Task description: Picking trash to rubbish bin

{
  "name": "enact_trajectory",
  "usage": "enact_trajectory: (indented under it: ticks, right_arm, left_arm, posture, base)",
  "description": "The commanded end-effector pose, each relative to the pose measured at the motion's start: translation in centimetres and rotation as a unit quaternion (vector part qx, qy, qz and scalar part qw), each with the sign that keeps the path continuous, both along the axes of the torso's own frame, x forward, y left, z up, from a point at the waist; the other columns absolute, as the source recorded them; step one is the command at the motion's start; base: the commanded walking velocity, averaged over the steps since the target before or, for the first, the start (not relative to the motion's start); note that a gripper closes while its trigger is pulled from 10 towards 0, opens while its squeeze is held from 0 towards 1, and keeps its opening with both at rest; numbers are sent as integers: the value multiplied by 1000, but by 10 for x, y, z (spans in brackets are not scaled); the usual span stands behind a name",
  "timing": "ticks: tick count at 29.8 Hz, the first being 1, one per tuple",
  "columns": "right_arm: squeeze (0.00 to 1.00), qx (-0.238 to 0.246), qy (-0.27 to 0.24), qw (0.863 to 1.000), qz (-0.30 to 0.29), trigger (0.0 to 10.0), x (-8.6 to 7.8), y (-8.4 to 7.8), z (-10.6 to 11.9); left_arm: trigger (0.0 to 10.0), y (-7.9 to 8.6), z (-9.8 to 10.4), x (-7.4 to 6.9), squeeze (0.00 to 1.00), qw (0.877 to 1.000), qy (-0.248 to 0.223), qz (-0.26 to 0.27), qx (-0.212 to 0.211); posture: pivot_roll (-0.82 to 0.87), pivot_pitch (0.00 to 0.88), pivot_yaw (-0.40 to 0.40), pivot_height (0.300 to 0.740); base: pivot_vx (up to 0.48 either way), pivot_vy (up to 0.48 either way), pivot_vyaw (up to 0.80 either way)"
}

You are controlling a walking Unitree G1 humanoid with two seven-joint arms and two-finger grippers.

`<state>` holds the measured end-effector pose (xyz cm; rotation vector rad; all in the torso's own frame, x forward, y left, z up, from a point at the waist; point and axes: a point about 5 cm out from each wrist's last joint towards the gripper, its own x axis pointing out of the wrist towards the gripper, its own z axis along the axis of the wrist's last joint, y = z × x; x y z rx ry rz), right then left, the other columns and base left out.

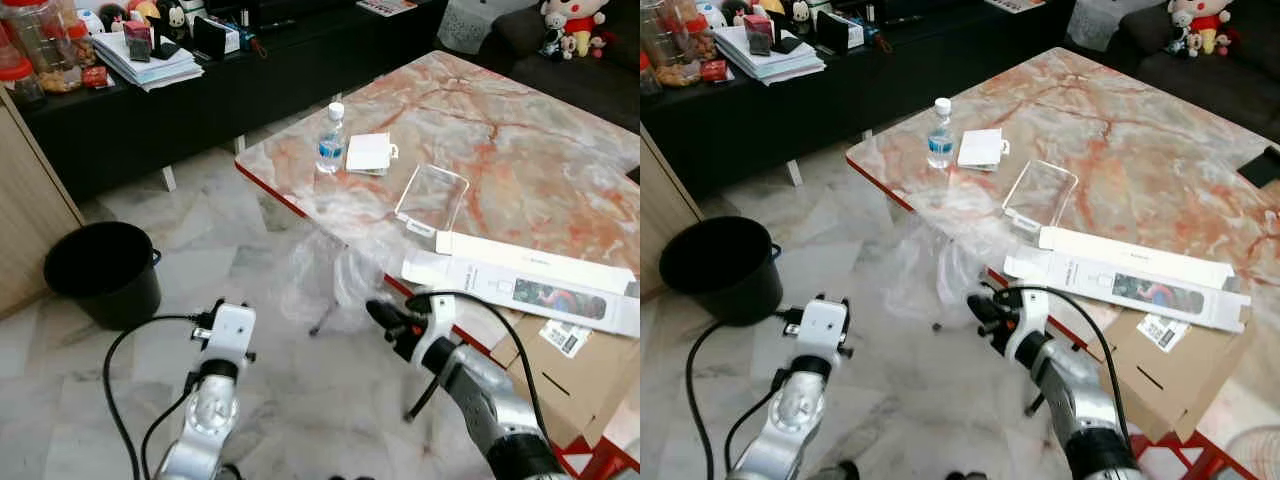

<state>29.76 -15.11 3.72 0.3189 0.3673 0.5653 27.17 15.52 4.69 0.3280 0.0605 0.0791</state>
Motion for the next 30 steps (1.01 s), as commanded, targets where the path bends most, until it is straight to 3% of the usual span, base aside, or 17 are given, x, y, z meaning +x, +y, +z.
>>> enact_trajectory:
  ticks: [1,7,8,12,14,17,21,22,25,26,30]
  right_arm:
    - [0,-24,16,999,-34,10000,-3,-14,-10]
    - [0,-58,55,993,-84,10000,-12,-28,-31]
    - [0,-77,76,987,-119,10000,-18,-36,-41]
    - [0,-94,91,981,-143,10000,-23,-42,-47]
    - [0,-133,121,968,-175,10000,-34,-51,-60]
    - [0,-144,152,959,-193,10000,-46,-57,-70]
    - [0,-165,196,944,-209,10000,-67,-63,-86]
    - [0,-171,216,938,-212,10000,-78,-65,-93]
    - [0,-179,231,932,-214,10000,-87,-66,-99]
    - [0,-185,247,925,-223,10000,-96,-67,-104]
    - [0,-185,259,918,-238,10000,-103,-69,-108]
  left_arm:
    - [10000,1,-16,-7,0,1000,29,7,-7]
    - [10000,12,-35,-14,0,997,72,25,-18]
    - [10000,17,-47,-19,0,994,98,40,-30]
    - [10000,20,-54,-22,0,991,117,51,-40]
    - [10000,20,-71,-32,0,985,161,55,-42]
    - [10000,16,-82,-40,0,979,193,49,-36]
    - [10000,16,-99,-55,0,967,245,58,-32]
    - [10000,20,-107,-65,0,959,271,80,-36]
    - [10000,25,-114,-75,0,949,295,102,-47]
    - [10000,30,-121,-85,0,938,318,124,-60]
    - [10000,34,-127,-97,0,926,342,144,-72]
  posture:
    - [47,144,-142,740]
    - [44,143,-142,740]
    - [45,144,-139,740]
    - [48,142,-139,740]
    - [49,144,-140,740]
    - [49,144,-141,740]
    - [50,147,-139,740]
    - [50,144,-140,740]
    - [53,143,-140,740]
    - [53,143,-140,740]
    - [53,143,-140,740]
  base:
    - [0,0,0]
    - [0,0,0]
    - [0,0,0]
    - [0,0,0]
    - [0,0,0]
    - [0,0,0]
    - [0,0,0]
    - [0,0,0]
    - [0,0,0]
    - [0,0,0]
    - [0,0,0]
